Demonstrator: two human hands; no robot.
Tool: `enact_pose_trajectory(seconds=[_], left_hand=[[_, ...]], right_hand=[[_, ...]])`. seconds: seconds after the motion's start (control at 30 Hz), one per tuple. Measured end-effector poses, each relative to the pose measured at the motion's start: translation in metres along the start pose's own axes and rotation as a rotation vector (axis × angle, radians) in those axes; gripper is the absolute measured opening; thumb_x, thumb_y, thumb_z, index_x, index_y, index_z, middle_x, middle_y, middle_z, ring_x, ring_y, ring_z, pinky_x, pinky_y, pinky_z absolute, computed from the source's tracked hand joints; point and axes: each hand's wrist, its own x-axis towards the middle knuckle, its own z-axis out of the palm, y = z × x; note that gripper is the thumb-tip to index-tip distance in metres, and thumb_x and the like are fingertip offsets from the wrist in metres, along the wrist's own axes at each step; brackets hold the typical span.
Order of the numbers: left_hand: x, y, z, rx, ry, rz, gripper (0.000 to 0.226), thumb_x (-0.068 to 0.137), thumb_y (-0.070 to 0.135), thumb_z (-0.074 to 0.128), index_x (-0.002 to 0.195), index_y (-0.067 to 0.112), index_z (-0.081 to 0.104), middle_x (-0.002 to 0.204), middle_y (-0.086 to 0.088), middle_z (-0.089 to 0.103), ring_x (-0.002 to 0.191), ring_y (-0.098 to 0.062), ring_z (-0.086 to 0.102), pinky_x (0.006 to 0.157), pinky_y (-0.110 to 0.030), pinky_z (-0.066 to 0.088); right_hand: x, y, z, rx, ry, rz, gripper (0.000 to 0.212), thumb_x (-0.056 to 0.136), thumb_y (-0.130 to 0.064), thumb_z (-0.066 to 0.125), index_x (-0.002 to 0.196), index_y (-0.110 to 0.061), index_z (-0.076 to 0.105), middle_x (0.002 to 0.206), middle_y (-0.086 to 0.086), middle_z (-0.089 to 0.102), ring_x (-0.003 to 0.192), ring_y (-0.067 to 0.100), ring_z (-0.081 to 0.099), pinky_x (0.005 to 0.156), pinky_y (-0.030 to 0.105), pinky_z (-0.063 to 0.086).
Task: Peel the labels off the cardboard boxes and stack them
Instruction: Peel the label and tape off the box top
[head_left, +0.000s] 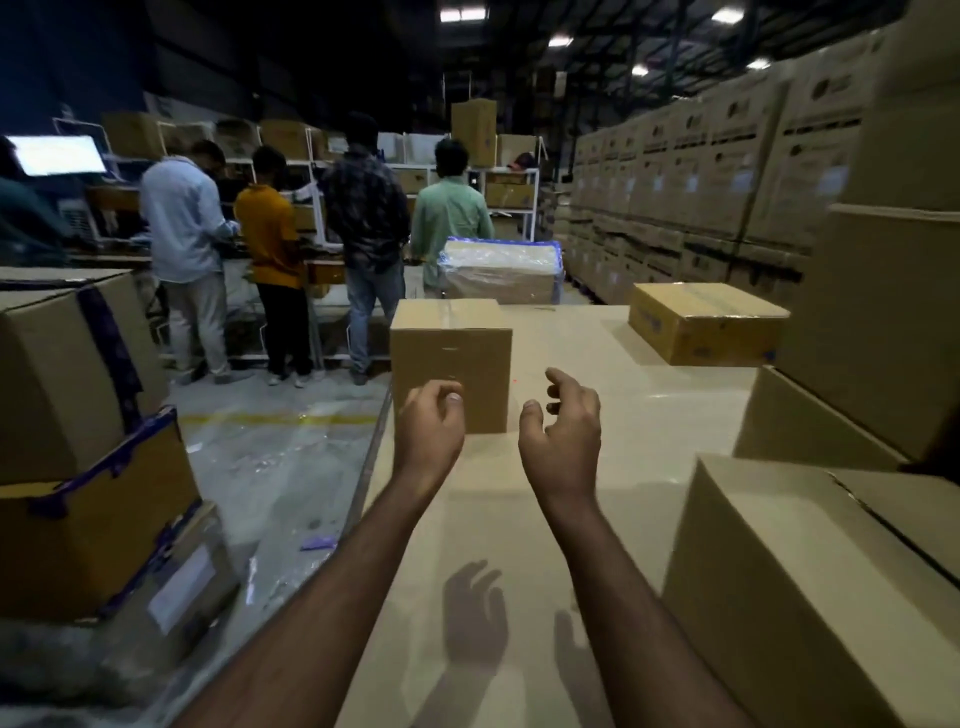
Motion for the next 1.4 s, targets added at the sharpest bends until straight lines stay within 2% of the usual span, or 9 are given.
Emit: enact_pose_trajectory(seconds=[0.07,0.23,0.43,0.57,0.67,0.73,0.93,1.13,1.4], left_hand=[[0.049,-0.040,0.000,0.026,0.037,-0.050,0.022,0.100,0.017,0.050,0.113,0.015,0.067,0.113,-0.006,0.064,0.096,-0.020,0.061,0.059,-0.016,0.050],[0.136,-0.157,0.023,0.024,0.054,-0.192,0.022,0.096,0.016,0.053,0.114,0.016,0.066,0.112,-0.007,0.067,0.104,-0.025,0.062,0.092,-0.043,0.053],[0.196,-0.255,0.056,0.023,0.010,-0.290,0.036,0.097,0.022,0.059,0.130,0.007,0.055,0.126,-0.012,0.061,0.116,-0.028,0.058,0.093,-0.035,0.046],[0.228,-0.281,0.076,0.047,-0.060,-0.314,0.054,0.099,0.026,0.058,0.147,0.009,0.040,0.144,-0.014,0.047,0.130,-0.032,0.048,0.103,-0.041,0.041],[0.247,-0.288,0.087,-0.038,-0.109,-0.333,0.063,0.098,0.029,0.057,0.154,0.018,0.031,0.153,-0.009,0.041,0.139,-0.031,0.042,0.112,-0.049,0.038],[0.256,-0.289,0.093,-0.107,-0.116,-0.323,0.057,0.096,0.029,0.057,0.150,0.025,0.038,0.145,-0.005,0.052,0.131,-0.028,0.051,0.109,-0.051,0.043],[0.252,-0.272,0.093,-0.224,-0.128,-0.326,0.056,0.099,0.019,0.057,0.151,0.027,0.036,0.141,-0.001,0.056,0.127,-0.023,0.054,0.109,-0.046,0.044],[0.223,-0.245,0.068,-0.255,-0.116,-0.295,0.052,0.099,0.012,0.057,0.147,0.020,0.040,0.134,-0.004,0.059,0.122,-0.023,0.058,0.106,-0.043,0.047],[0.137,-0.174,0.020,-0.278,-0.155,-0.249,0.066,0.098,0.018,0.059,0.155,0.028,0.027,0.143,0.001,0.054,0.127,-0.017,0.055,0.107,-0.046,0.047]], right_hand=[[0.024,0.022,0.048,-0.018,-0.014,0.095,0.044,0.091,-0.014,0.059,0.135,-0.014,0.054,0.122,0.007,0.054,0.104,0.021,0.058,0.091,0.043,0.052],[0.062,0.103,0.148,-0.098,-0.132,0.136,0.054,0.090,-0.014,0.060,0.142,-0.015,0.044,0.131,0.008,0.050,0.118,0.025,0.054,0.100,0.045,0.047],[0.100,0.197,0.215,-0.244,-0.339,0.202,0.075,0.093,-0.025,0.064,0.154,-0.022,0.021,0.155,0.006,0.033,0.138,0.026,0.039,0.109,0.042,0.040],[0.133,0.235,0.239,-0.110,-0.400,0.377,0.086,0.094,-0.025,0.065,0.157,-0.018,0.008,0.162,0.009,0.023,0.146,0.030,0.029,0.113,0.045,0.036],[0.147,0.249,0.248,0.019,-0.451,0.486,0.089,0.096,-0.022,0.063,0.158,-0.019,-0.001,0.162,0.009,0.021,0.146,0.031,0.028,0.108,0.040,0.036],[0.151,0.254,0.252,0.055,-0.476,0.512,0.088,0.098,-0.021,0.061,0.158,-0.022,-0.003,0.163,0.006,0.019,0.147,0.032,0.026,0.111,0.043,0.035],[0.146,0.253,0.251,0.132,-0.547,0.471,0.063,0.097,-0.015,0.059,0.149,-0.030,0.026,0.134,-0.011,0.044,0.121,0.016,0.047,0.098,0.033,0.044],[0.127,0.223,0.216,0.093,-0.484,0.424,0.061,0.091,-0.015,0.064,0.144,-0.031,0.037,0.133,-0.007,0.054,0.118,0.017,0.055,0.101,0.041,0.051],[0.077,0.140,0.123,0.023,-0.363,0.367,0.056,0.096,-0.018,0.060,0.146,-0.029,0.037,0.131,-0.012,0.049,0.119,0.012,0.049,0.097,0.034,0.047]])
